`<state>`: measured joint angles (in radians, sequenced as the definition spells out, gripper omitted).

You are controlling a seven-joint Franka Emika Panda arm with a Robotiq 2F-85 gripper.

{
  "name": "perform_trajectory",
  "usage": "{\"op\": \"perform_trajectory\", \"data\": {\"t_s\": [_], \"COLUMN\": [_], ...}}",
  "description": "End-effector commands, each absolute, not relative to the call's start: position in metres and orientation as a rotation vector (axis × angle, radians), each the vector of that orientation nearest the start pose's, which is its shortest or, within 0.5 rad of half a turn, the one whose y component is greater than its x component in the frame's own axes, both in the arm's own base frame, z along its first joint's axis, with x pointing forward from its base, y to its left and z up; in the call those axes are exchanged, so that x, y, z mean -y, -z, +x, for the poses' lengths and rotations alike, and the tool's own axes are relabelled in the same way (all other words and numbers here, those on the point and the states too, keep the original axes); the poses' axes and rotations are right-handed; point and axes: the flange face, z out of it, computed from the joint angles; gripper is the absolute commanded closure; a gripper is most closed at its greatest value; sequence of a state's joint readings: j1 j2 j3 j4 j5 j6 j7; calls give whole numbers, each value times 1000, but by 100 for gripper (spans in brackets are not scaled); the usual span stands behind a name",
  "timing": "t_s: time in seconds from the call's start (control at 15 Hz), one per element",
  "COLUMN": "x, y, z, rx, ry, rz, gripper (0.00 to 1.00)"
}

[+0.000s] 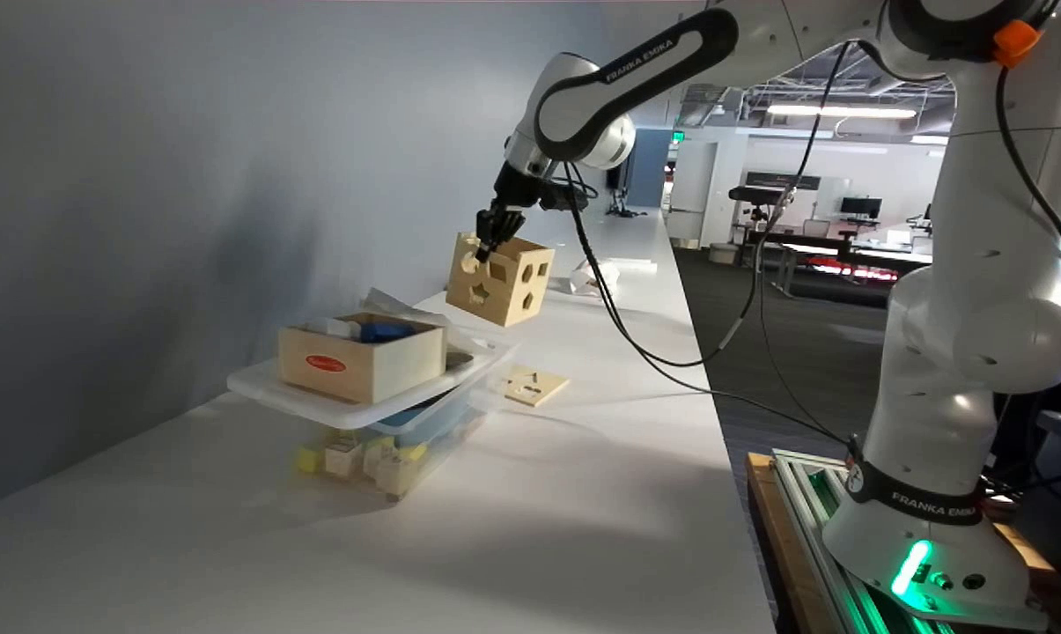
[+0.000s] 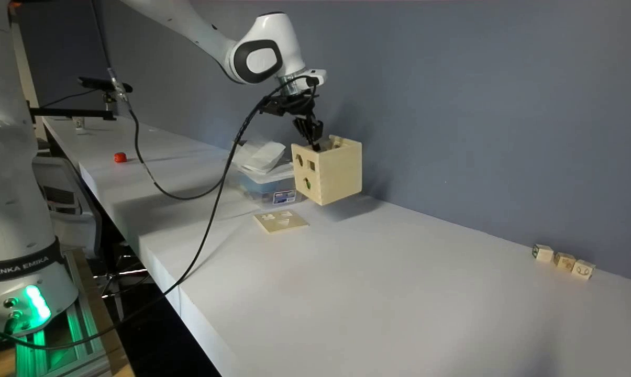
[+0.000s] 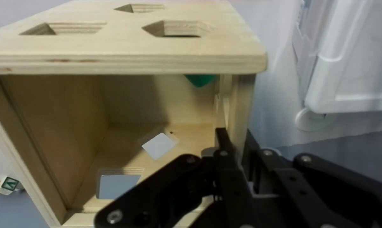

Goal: Move the wooden cube to the left, put the paper towel on the table and put the spoon in the cube

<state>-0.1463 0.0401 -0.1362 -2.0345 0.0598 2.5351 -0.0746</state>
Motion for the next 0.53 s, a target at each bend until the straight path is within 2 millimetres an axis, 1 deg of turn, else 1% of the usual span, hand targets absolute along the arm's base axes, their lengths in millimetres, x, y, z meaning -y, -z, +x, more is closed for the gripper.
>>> {"op": "perform_trajectory", "data": {"t_s": [0.0, 0.13, 0.47], "x": [144, 137, 137], "y": [-486, -475, -436], "z": [592, 595, 596], "rx": [-477, -517, -598], "ry": [728, 689, 550], "rz": [-3045, -3036, -3031], "gripper": [97, 97, 97]}}
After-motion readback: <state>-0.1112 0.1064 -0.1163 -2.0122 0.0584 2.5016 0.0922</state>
